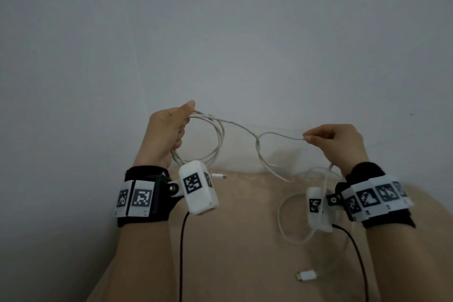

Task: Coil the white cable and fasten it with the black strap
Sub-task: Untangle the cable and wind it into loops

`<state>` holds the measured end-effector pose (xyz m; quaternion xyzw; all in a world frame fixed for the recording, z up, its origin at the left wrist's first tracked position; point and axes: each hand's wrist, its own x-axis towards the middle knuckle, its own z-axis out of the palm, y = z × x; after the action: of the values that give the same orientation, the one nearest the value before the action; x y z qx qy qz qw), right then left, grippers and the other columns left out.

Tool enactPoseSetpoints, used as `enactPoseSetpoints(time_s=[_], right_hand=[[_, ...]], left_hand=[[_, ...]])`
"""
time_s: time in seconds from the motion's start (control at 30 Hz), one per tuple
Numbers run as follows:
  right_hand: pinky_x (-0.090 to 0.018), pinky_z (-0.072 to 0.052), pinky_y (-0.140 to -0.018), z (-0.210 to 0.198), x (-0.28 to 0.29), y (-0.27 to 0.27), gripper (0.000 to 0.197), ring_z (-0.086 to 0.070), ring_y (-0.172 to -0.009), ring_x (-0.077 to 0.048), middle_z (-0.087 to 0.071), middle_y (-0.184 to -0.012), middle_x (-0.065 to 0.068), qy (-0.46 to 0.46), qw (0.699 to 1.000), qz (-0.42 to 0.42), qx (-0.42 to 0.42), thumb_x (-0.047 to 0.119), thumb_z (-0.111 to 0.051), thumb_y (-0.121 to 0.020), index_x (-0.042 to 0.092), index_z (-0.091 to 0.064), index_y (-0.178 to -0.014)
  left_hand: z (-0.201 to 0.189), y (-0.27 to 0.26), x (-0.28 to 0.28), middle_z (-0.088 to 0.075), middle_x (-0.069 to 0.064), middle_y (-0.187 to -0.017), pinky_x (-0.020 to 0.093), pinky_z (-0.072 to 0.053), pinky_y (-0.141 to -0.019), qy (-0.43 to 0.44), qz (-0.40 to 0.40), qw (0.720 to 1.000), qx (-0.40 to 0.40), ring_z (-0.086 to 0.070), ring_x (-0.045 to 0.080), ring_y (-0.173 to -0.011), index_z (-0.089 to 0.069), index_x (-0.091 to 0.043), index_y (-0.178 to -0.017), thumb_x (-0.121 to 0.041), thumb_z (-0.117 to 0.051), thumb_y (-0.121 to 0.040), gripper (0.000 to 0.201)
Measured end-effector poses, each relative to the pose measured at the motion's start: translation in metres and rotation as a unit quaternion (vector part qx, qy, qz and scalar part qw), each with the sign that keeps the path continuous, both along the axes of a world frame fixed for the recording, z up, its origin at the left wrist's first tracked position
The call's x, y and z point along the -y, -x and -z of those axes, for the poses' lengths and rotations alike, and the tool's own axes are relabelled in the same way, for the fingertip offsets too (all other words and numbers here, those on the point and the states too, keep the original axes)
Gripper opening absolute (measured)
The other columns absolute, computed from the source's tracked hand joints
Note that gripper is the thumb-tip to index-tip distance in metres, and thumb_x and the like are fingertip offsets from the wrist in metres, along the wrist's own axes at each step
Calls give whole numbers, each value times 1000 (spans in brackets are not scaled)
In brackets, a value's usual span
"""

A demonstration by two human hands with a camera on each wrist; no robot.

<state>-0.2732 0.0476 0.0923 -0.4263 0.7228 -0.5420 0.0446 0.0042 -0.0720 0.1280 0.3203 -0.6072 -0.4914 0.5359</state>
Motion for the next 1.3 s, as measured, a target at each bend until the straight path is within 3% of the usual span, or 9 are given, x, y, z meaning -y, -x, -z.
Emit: enactPoseSetpoints(time_s=[0.13,0.3,0.43,0.5,0.63,0.73,0.9,1.1,1.3], right_hand=[[-19,-35,-75,7,5,-4,8,-52,-68,-2,-62,-73,6,-31,997,31,-62,16,-68,-85,12,-75,-87],[-26,-36,-73,5,14,-23,9,-56,-85,-22,-59,-81,0,-24,974,39,-221,13,-73,-79,21,-70,-79],[-7,-44,-61,-16,6,-49,9,-61,-62,-4,-67,-67,7,-35,971,-102,-215,17,-72,-80,18,-70,-72],[-11,-52,-61,-19,3,-58,14,-68,-61,-6,-72,-66,2,-128,961,-202,-135,19,-69,-85,11,-73,-74],[-21,-53,-75,-2,14,-62,22,-68,-84,-15,-74,-98,-4,-318,912,-197,-169,20,-55,-93,12,-74,-101],[-21,-37,-94,17,25,-61,35,-52,-121,-17,-56,-135,-3,-335,903,-177,-204,16,-45,-98,17,-56,-131],[-25,-24,-109,36,32,-59,51,-32,-139,-18,-35,-152,0,-327,894,-257,-169,5,-33,-98,26,-38,-144],[-25,-23,-108,38,34,-61,46,-32,-136,-11,-39,-146,7,-305,880,-318,-180,5,-42,-97,26,-47,-137],[-21,-37,-78,35,32,-55,21,-51,-95,-9,-57,-102,11,-275,895,-289,-200,24,-60,-91,40,-52,-79]], left_hand=[[5,8,2,-28,-12,-45,17,-11,-38,-18,9,1000,24,-16,5,-39,-39,-24,-51,-31,-62,-91,47],[8,28,-2,-24,-5,-53,17,-12,-38,-18,18,998,57,-15,7,-39,-32,-22,-54,-32,-63,-90,48],[8,32,-1,-26,-4,-54,18,-12,-37,-40,-2,998,39,-16,6,-37,-36,-20,-54,-32,-63,-90,47],[9,31,0,-26,-3,-56,18,-12,-37,-48,-10,998,33,-16,6,-38,-37,-20,-55,-33,-63,-90,46],[10,30,0,-27,-6,-52,18,-12,-37,-48,-8,998,37,-16,6,-38,-37,-20,-55,-34,-63,-90,46],[9,31,-2,-26,-11,-44,19,-10,-37,-45,16,998,36,-15,6,-37,-35,-21,-56,-32,-62,-91,46],[8,33,-5,-27,-14,-43,18,-11,-36,-41,60,996,53,-15,5,-38,-33,-22,-58,-32,-61,-91,45],[5,36,-8,-26,-13,-44,18,-13,-36,-38,85,995,37,-15,6,-39,-32,-22,-56,-34,-61,-91,47],[-1,32,-11,-25,-12,-45,18,-11,-36,-32,91,995,-21,-14,5,-38,-32,-22,-58,-32,-60,-92,45]])
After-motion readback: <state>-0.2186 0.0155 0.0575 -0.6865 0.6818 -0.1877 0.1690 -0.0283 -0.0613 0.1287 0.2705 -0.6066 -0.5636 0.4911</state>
